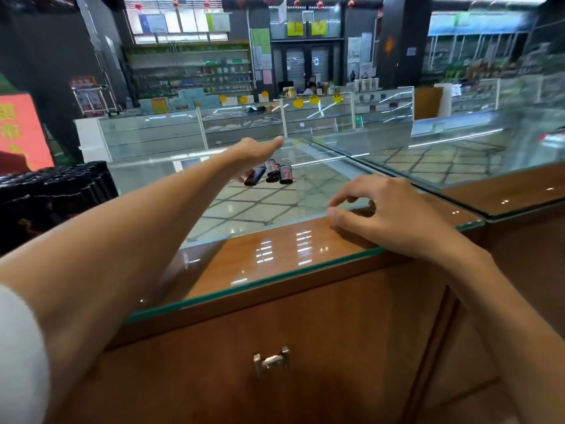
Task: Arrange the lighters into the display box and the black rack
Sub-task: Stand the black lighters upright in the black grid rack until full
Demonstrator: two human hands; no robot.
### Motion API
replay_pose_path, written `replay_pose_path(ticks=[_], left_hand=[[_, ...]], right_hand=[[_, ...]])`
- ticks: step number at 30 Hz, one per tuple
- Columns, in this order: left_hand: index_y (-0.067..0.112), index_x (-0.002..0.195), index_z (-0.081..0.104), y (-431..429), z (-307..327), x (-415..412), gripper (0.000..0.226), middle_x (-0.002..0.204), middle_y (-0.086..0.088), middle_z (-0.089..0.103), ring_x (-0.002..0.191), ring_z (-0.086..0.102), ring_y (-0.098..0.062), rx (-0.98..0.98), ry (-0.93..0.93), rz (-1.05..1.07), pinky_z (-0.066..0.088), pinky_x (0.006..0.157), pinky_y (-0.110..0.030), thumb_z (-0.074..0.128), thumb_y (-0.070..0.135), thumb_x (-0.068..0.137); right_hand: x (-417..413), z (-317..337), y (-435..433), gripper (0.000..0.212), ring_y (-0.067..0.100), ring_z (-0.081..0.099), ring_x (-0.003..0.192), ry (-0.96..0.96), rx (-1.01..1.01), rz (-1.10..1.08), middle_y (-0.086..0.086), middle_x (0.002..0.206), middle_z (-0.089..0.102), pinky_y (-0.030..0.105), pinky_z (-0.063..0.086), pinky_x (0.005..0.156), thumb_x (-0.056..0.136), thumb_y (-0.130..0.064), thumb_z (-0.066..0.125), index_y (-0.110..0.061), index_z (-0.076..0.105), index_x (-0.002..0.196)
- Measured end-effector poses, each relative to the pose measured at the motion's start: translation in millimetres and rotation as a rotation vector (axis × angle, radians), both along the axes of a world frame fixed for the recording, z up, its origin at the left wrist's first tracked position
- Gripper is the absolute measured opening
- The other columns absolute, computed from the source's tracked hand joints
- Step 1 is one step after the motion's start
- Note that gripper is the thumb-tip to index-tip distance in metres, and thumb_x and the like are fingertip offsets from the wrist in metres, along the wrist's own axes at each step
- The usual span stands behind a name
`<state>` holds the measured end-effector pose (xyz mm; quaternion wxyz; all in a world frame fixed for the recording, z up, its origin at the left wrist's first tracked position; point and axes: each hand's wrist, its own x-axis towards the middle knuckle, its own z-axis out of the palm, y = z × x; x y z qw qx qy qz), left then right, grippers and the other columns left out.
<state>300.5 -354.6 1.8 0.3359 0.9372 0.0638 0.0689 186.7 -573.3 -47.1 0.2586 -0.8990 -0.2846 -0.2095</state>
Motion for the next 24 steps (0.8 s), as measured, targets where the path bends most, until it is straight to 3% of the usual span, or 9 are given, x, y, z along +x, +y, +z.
replay_pose_path(ticks=[2,4,5,8,11,14,18,21,24], left_hand=[[0.007,0.133,0.043,-15.5,2.0,3.2,0.074,0.140,-0.018,0.041,0.117,0.049,-0.032,0.190,0.112,-0.075,0.044,0.096,-0.043,0.052,0.062,0.084],[0.010,0.105,0.055,-23.7,4.2,6.9,0.049,0.131,-0.016,0.048,0.104,0.052,-0.027,0.322,0.188,-0.097,0.047,0.087,-0.038,0.061,0.053,0.083],[0.008,0.102,0.054,-24.5,5.3,10.8,0.046,0.126,-0.016,0.050,0.102,0.053,-0.028,0.347,0.210,-0.088,0.048,0.085,-0.036,0.064,0.049,0.083],[0.001,0.121,0.047,-25.6,12.4,14.8,0.060,0.116,-0.018,0.053,0.101,0.054,-0.030,0.361,0.301,-0.063,0.049,0.081,-0.034,0.069,0.039,0.081],[-0.001,0.114,0.047,-29.7,16.0,12.2,0.043,0.098,-0.016,0.052,0.089,0.051,-0.028,0.418,0.348,-0.083,0.049,0.070,-0.031,0.064,0.028,0.087],[0.002,0.106,0.043,-36.3,15.2,8.5,0.031,0.098,-0.015,0.049,0.085,0.050,-0.029,0.582,0.371,-0.125,0.047,0.071,-0.034,0.055,0.026,0.090],[0.000,0.098,0.049,-44.7,17.3,-7.3,0.015,0.078,-0.010,0.045,0.063,0.044,-0.022,0.897,0.363,-0.185,0.034,0.053,-0.025,0.050,0.010,0.087],[-0.003,0.117,0.049,-38.1,19.8,-10.7,0.032,0.098,-0.014,0.047,0.082,0.047,-0.029,0.940,0.365,-0.228,0.039,0.065,-0.029,0.052,0.004,0.087],[-0.007,0.117,0.045,-25.7,23.2,-13.1,0.031,0.102,-0.020,0.050,0.088,0.052,-0.034,0.822,0.432,-0.236,0.048,0.081,-0.038,0.052,-0.001,0.087]], right_hand=[[-0.4,1.6,-1.0,0.026,0.004,0.052,0.096,0.022,-0.007,0.035,-0.014,0.100,0.062,0.017,0.036,0.072,0.078,-0.053,0.059,-0.033,0.066,0.094],[-0.2,2.2,-2.2,0.028,0.003,0.051,0.097,0.020,-0.020,0.050,-0.014,0.101,0.061,0.013,0.035,0.074,0.077,-0.053,0.059,-0.034,0.065,0.096],[0.2,2.1,-2.7,0.029,0.003,0.051,0.098,0.018,-0.028,0.054,-0.014,0.102,0.061,0.012,0.035,0.075,0.077,-0.053,0.059,-0.034,0.066,0.097],[1.3,2.4,-4.4,0.030,0.001,0.049,0.100,0.022,-0.045,0.073,-0.015,0.106,0.060,0.011,0.034,0.076,0.079,-0.051,0.060,-0.032,0.067,0.101],[2.1,2.7,-5.1,0.029,0.000,0.049,0.102,0.032,-0.047,0.086,-0.016,0.109,0.060,0.013,0.036,0.077,0.081,-0.049,0.062,-0.031,0.067,0.103],[1.7,2.8,-4.6,0.029,-0.001,0.048,0.101,0.037,-0.050,0.086,-0.016,0.108,0.060,0.011,0.034,0.075,0.080,-0.049,0.061,-0.032,0.067,0.103],[0.2,3.6,-4.5,0.029,-0.001,0.049,0.099,0.044,-0.053,0.081,-0.015,0.107,0.060,0.010,0.032,0.072,0.081,-0.047,0.062,-0.030,0.068,0.103],[-0.2,3.7,-4.1,0.027,-0.001,0.049,0.099,0.052,-0.042,0.080,-0.015,0.107,0.060,0.009,0.033,0.073,0.082,-0.045,0.063,-0.029,0.069,0.102],[0.1,3.2,-3.7,0.026,0.001,0.050,0.100,0.056,-0.041,0.081,-0.014,0.108,0.061,0.010,0.034,0.076,0.083,-0.044,0.063,-0.029,0.069,0.103]])
